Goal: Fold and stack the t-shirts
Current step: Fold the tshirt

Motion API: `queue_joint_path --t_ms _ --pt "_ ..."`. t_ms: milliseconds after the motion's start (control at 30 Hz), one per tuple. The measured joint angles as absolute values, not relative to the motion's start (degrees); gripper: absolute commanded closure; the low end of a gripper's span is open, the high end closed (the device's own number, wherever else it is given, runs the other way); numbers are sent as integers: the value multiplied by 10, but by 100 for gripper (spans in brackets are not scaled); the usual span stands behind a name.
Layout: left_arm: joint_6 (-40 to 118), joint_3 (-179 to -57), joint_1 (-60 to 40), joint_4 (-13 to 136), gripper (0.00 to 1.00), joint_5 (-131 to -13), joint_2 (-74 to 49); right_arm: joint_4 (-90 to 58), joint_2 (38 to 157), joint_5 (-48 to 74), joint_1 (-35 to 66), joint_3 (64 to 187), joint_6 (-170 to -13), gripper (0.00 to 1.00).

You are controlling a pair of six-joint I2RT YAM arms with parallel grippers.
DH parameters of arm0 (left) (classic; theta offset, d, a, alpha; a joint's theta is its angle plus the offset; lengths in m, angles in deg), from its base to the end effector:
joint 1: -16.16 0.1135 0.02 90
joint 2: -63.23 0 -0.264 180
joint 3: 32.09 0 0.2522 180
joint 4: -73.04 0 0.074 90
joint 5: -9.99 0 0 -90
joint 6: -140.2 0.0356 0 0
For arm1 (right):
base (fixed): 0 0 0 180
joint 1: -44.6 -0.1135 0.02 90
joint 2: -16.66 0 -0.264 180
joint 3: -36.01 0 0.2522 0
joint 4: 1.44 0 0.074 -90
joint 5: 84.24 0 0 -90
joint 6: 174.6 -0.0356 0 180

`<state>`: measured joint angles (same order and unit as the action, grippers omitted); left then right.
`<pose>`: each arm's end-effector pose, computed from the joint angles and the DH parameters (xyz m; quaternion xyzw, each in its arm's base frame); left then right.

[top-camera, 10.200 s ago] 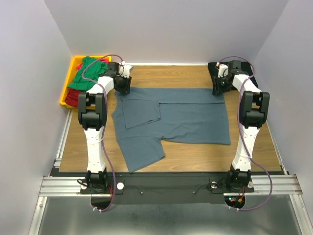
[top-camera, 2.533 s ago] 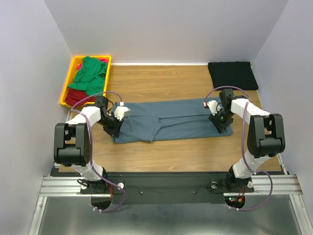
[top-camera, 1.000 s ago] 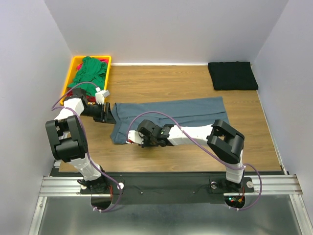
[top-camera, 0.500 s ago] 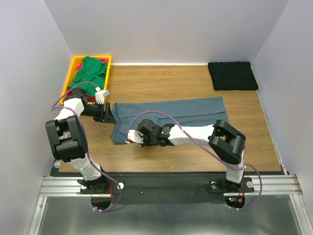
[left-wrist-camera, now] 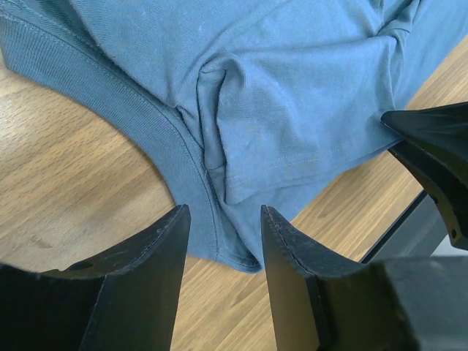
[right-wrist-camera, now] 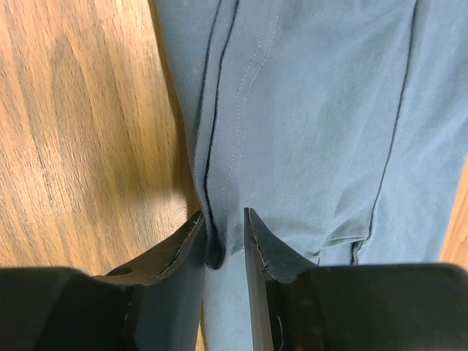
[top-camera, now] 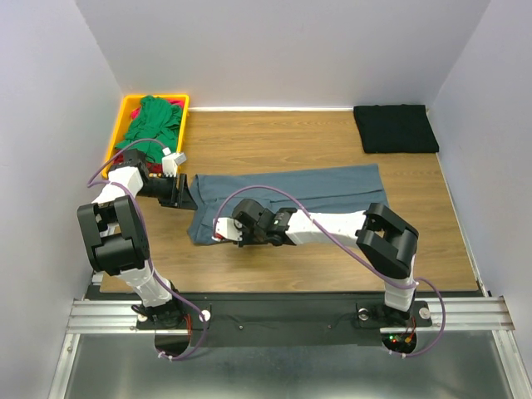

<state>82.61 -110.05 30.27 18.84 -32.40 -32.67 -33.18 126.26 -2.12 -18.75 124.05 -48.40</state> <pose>0.3140 0.0518 0.2051 0.2056 0.8824 -0.3102 0.2879 0.1876 0.3628 0.1819 -0.7090 0.6280 0.0103 0.3206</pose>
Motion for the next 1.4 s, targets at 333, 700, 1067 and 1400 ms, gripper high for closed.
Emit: queue_joint_path --t_ms 333,700,1067,1400 --pt "827 -1101 303 189 46 -323 -327 -342 1262 -13 -188 1269 -484 76" --pt "828 -1101 303 189 46 -317 -337 -348 1261 -8 -181 1270 -479 100" --pt "825 -1100 283 191 47 -310 -337 -357 1262 -7 -113 1324 -473 99" --pt "821 -1082 230 198 49 -312 -341 -357 1267 -7 -105 1337 -473 99"
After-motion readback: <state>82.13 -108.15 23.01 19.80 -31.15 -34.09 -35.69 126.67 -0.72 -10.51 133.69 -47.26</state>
